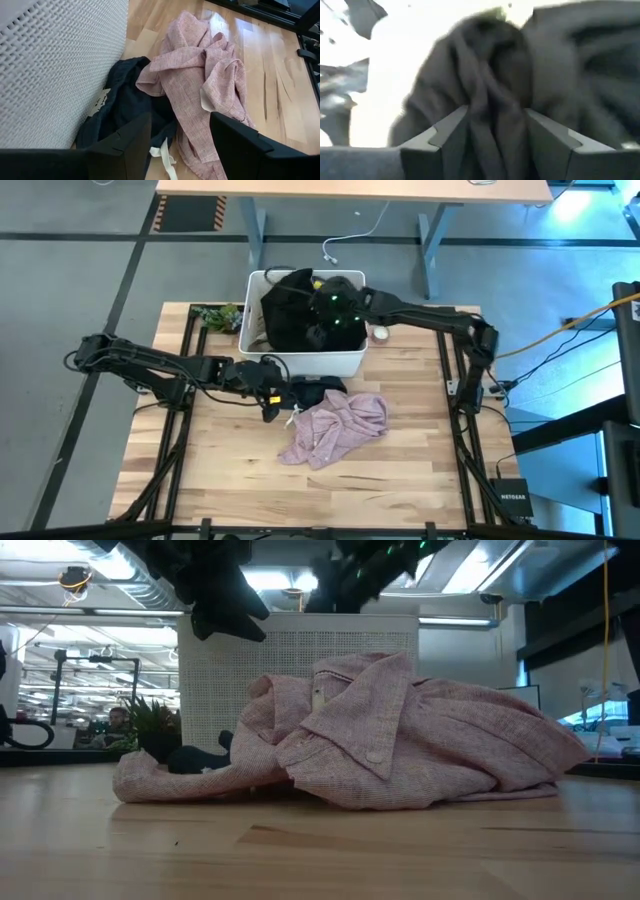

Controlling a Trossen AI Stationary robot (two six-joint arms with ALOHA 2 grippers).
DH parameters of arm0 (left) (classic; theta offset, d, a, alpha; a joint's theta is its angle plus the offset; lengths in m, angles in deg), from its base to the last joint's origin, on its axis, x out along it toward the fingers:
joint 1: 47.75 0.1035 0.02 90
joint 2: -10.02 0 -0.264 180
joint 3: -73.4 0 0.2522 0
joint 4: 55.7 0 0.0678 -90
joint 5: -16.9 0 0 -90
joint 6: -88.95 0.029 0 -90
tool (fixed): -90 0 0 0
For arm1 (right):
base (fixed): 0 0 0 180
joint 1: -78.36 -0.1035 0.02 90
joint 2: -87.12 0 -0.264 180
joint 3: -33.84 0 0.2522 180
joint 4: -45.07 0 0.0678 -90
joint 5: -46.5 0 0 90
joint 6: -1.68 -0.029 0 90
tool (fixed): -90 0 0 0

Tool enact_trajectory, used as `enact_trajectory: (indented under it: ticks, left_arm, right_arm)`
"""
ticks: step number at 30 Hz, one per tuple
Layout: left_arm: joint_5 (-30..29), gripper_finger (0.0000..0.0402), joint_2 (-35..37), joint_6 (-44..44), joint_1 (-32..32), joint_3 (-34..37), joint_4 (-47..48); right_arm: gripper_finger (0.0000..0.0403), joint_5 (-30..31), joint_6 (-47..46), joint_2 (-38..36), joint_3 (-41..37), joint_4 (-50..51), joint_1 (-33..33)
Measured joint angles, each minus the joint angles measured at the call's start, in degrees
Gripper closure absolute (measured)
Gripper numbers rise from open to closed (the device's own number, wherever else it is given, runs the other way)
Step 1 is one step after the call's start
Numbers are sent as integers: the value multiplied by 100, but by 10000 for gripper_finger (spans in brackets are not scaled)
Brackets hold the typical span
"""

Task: Sort clothes
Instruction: Put the black shirt into the white bin, then put the pink polo shirt into the white bin

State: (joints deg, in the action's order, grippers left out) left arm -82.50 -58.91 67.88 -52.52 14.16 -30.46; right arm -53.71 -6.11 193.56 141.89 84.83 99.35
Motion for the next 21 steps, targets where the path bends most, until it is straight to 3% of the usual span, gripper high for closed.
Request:
enact_trajectory:
  ticks: [6, 11, 17, 21]
  left_arm:
    - [0, 204, 0, 1, -1, 0, -6]
    - [1, 204, 0, 1, -1, 0, 6]
    - [0, 204, 0, -68, -1, 0, 9]
    - [0, 204, 0, -104, -1, 0, 0]
  right_arm:
    - [199, -249, -49, -784, 11, -164, -45]
    - [199, -377, 91, -1588, 26, 348, -336]
    - [199, -354, 621, -2212, 28, 1793, -1323]
    - [199, 118, 811, -2279, -44, 2692, -2176]
